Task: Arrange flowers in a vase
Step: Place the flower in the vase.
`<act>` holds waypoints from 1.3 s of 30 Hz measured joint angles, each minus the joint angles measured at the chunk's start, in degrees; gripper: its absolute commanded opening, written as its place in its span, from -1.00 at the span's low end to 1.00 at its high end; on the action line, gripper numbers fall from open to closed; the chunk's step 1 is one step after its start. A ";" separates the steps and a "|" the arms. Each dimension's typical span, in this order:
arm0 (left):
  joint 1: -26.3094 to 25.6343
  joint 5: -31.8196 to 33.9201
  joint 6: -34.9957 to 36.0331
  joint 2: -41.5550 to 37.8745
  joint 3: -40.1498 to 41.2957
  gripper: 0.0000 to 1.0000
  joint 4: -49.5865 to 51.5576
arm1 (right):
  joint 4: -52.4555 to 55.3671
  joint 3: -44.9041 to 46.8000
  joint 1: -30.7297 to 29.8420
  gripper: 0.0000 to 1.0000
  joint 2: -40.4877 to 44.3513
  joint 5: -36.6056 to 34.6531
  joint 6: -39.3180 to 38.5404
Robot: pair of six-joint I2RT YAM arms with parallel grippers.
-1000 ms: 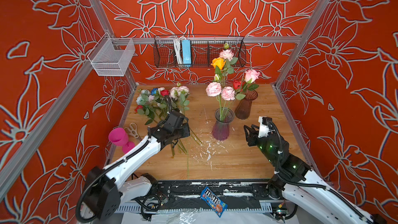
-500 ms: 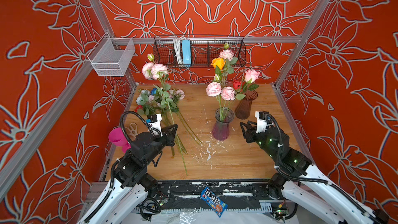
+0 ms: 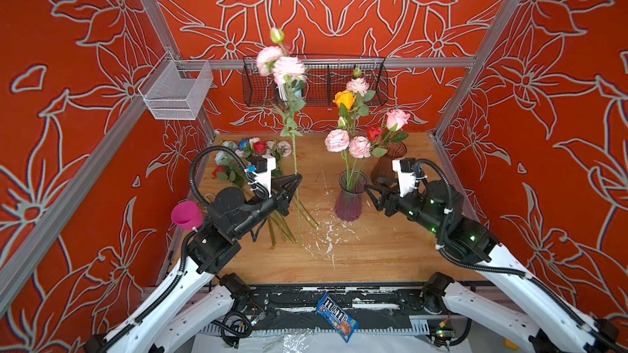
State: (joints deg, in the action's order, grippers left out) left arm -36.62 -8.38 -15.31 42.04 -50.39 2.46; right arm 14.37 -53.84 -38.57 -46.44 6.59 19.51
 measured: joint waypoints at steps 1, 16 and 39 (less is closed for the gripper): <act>-2.23 0.28 1.55 0.70 -0.46 -1.00 -0.31 | -0.17 -1.88 0.00 0.27 -1.11 1.49 -0.15; -11.50 2.82 9.16 9.20 -4.44 -1.00 -5.95 | -5.22 -14.19 0.00 0.13 -10.78 23.32 2.14; -11.67 1.64 8.41 14.27 -6.34 -1.00 -7.82 | -7.45 -21.66 0.00 -0.58 -19.02 26.75 6.12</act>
State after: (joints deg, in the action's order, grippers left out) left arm -48.29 -6.74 -6.90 56.31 -56.73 -5.37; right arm 6.92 -75.50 -38.57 -65.45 33.34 25.63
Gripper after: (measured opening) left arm 0.056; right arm 0.262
